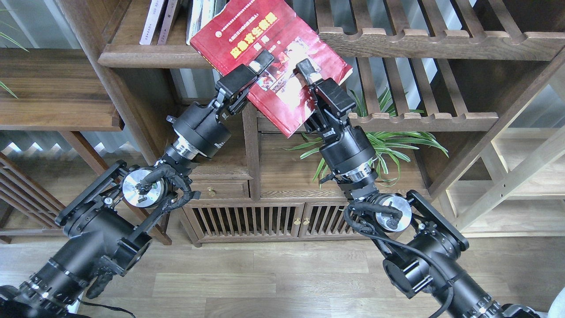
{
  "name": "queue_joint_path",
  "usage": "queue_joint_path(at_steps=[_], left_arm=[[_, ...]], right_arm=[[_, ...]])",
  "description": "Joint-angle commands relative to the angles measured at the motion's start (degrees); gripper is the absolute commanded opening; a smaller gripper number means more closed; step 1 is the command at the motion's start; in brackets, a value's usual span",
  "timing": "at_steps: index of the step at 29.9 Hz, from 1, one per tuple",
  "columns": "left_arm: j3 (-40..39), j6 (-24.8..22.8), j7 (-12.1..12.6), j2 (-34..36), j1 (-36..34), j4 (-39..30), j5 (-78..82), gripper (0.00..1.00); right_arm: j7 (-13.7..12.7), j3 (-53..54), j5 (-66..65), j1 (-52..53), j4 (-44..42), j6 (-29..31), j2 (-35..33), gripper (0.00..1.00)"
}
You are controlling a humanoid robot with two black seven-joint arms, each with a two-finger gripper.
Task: Organize books on shelf
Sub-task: 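Hold the red book upright with both grippers in front of the shelf, then release the right gripper and carry the red book up with the left gripper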
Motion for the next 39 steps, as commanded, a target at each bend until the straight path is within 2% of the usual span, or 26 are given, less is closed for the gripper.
queue_joint_path(at_steps=[1, 5, 9, 15, 26, 35, 39], left_arm=[[-0.6, 0.0, 0.1, 0.2, -0.1, -0.2, 0.0, 0.02], [-0.9, 0.0, 0.3, 0.7, 0.1, -0.9, 0.1, 0.02], [-0.6, 0.0, 0.4, 2.7, -0.1, -1.1, 1.2, 0.02], [-1.1, 0.0, 0.1, 3.9, -0.2, -2.4, 2.3, 0.0], [-1.8, 0.0, 0.1, 10.5, -0.2, -8.9, 9.3, 0.0], [-5.8, 0.0, 0.8, 17.0, -0.2, -12.9, 19.0, 0.01], [-7.3, 0.0, 0.8, 21.0, 0.2, -17.0, 20.5, 0.01]], right_arm=[[0.0, 0.2, -0.6, 0.1, 0.0, 0.0, 0.0, 0.66], [0.1, 1.0, -0.7, 0.1, -0.1, 0.0, 0.0, 0.75], [0.4, 3.4, -0.7, 0.1, -0.2, -3.5, 0.1, 0.84], [0.5, 4.6, -0.7, 0.1, -0.3, -4.0, -0.1, 0.9], [0.6, 8.6, -0.6, 0.0, -1.1, -4.1, -0.4, 0.98], [0.7, 9.7, -0.5, -0.1, -1.1, -3.9, -0.6, 0.99], [0.6, 9.7, -0.5, -0.1, -1.1, -3.9, -0.5, 0.99]])
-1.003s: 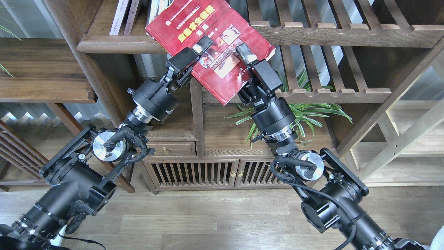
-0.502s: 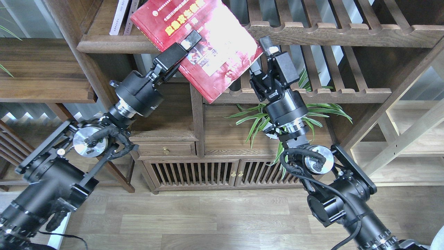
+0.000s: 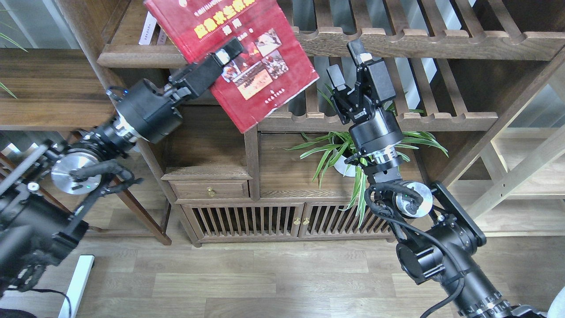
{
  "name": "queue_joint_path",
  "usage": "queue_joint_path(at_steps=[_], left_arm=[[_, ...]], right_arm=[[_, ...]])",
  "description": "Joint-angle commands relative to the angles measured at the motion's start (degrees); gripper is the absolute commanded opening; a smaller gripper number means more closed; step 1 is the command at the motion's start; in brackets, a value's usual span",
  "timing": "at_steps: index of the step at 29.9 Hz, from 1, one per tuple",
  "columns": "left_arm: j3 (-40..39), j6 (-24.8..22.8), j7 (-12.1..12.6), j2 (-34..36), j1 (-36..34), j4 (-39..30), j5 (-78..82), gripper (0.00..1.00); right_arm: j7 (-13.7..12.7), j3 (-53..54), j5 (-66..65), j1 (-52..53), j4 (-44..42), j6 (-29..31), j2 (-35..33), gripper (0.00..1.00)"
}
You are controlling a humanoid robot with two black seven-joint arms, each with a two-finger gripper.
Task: Organize books on shelf
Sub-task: 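Release the right gripper and carry the red book up with the left gripper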
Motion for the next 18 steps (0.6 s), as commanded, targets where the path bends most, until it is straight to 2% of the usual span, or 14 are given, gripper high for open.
queue_joint_path(at_steps=[1, 8, 18], left_arm=[[-1.2, 0.0, 0.1, 3.2, 0.6, -3.9, 0.9, 0.01], [-6.2, 0.0, 0.2, 7.8, 2.0, -8.0, 4.2, 0.0], [-13.5, 0.0, 0.2, 11.5, 4.6, -8.5, 6.7, 0.01]], right_arm=[[0.0, 0.0, 0.0, 0.0, 0.0, -0.1, 0.1, 0.99], [-0.1, -0.2, 0.0, -0.3, 0.1, -0.3, 0.0, 0.99], [-0.2, 0.0, 0.0, -0.4, 0.1, -0.2, -0.3, 0.99]])
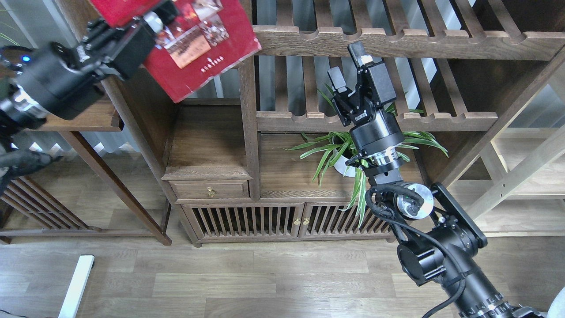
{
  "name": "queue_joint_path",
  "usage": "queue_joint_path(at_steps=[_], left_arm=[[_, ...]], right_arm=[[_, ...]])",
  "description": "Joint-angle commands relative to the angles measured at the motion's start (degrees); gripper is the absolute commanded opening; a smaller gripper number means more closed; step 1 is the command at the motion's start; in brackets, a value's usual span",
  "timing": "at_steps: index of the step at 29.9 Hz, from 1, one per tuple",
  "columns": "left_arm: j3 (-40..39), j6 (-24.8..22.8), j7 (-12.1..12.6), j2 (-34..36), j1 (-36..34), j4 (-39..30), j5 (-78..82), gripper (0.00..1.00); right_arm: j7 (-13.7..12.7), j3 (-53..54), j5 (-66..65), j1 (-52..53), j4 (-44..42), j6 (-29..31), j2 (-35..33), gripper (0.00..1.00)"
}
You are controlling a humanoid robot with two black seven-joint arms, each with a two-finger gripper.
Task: Organize books on shelf
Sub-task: 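Release the right gripper and carry the red book up with the left gripper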
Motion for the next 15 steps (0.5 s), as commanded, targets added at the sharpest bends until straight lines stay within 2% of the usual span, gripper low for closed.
queue_joint_path(at_steps=[1, 9, 15], left_arm=[[-2.5, 0.0, 0.0, 0.6, 1.6, 0.1, 0.3, 0.01], [-5.4, 0.0, -0.4, 0.6, 2.1, 0.4, 1.5, 0.01], [-6.2, 4.8, -0.8, 0.6, 2.2, 0.6, 2.0, 0.01]], right_arm=[[-0.1, 0.0, 0.0, -0.1, 0.0, -0.1, -0.1, 0.99], [-0.2, -0.9, 0.1, -0.4, -0.4, -0.1, -0.1, 0.99], [-0.3, -1.0, 0.1, -0.5, -0.4, 0.0, -0.1, 0.99]])
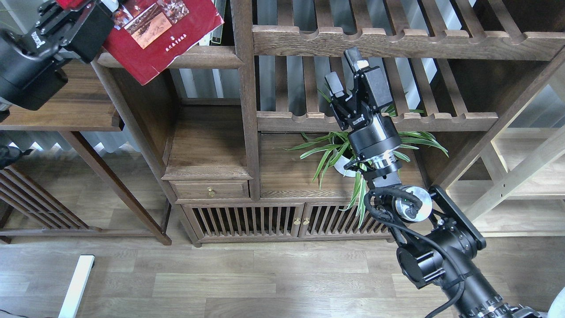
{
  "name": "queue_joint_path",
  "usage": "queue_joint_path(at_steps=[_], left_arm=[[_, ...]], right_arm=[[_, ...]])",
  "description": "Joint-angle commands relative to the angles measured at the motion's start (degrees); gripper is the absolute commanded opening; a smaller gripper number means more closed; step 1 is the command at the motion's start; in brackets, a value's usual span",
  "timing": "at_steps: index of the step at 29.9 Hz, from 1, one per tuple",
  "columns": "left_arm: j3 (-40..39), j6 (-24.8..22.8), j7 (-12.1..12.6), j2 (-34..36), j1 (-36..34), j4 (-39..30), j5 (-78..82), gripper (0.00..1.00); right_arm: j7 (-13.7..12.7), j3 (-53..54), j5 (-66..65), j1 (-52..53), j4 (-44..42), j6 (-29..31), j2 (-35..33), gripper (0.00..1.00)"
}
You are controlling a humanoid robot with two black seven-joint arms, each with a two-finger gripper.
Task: Organize books on shelf
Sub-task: 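Release the right gripper and carry the red book up with the left gripper, then push the red book onto the upper shelf beside the books with the left gripper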
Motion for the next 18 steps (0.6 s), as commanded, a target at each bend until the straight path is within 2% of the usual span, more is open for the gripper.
queue_joint_path(at_steps=[1, 18], left_arm=[[-0.7, 2.9, -0.1, 0.0, 0.0, 0.0, 0.5, 0.01], [-3.0, 17.4, -0.2, -0.6, -0.4, -0.4, 10.0, 0.02]], right_arm=[[-0.1, 0.0, 0.0, -0.1, 0.0, 0.1, 0.0, 0.99], [-0.1, 0.0, 0.2, 0.0, 0.0, 0.4, 0.1, 0.99]])
